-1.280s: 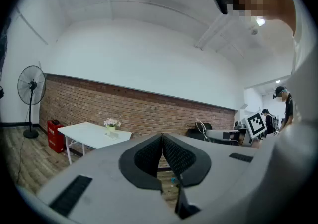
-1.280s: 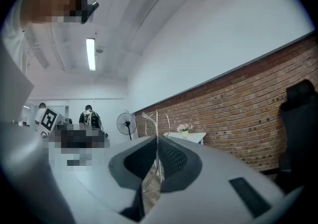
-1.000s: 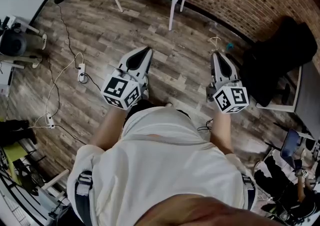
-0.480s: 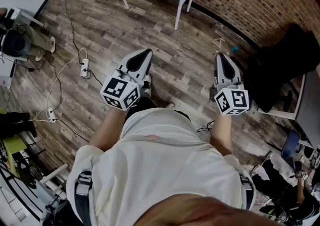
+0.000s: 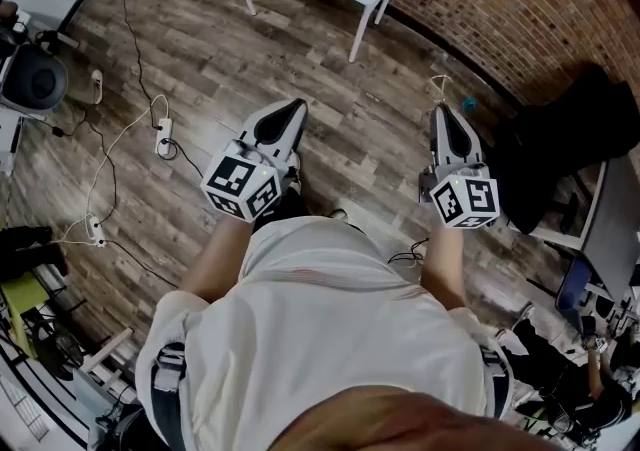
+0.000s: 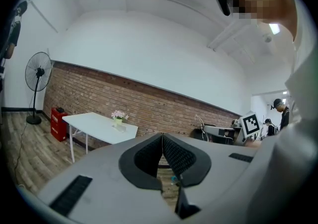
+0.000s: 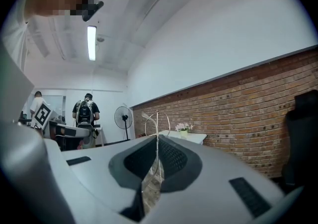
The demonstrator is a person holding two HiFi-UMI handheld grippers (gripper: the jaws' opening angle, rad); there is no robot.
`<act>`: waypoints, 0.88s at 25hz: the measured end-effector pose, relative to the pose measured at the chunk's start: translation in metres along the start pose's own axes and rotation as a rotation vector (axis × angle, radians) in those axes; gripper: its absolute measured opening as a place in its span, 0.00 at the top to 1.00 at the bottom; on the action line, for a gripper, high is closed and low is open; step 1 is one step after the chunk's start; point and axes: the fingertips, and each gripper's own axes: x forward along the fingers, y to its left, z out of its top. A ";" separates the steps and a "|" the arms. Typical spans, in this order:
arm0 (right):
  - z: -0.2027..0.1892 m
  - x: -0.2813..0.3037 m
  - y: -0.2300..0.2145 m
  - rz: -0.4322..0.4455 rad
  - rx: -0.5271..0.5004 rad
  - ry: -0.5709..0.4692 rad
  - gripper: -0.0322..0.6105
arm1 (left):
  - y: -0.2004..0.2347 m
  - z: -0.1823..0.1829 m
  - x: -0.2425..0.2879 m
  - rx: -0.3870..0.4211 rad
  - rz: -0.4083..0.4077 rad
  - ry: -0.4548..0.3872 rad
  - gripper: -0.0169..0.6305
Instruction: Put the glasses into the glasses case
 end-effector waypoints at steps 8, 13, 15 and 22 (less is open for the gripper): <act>0.036 0.091 0.006 -0.036 -0.025 -0.022 0.85 | 0.090 0.048 0.039 0.000 -0.022 -0.038 0.95; 0.049 0.137 0.015 -0.065 -0.030 -0.032 0.85 | 0.128 0.075 0.064 0.030 -0.081 -0.050 0.95; 0.050 0.150 0.021 -0.077 -0.032 -0.032 0.85 | 0.142 0.080 0.068 0.013 -0.104 -0.047 0.95; 0.038 0.188 0.033 -0.097 -0.005 0.000 0.85 | 0.185 0.079 0.083 -0.019 -0.136 -0.014 0.95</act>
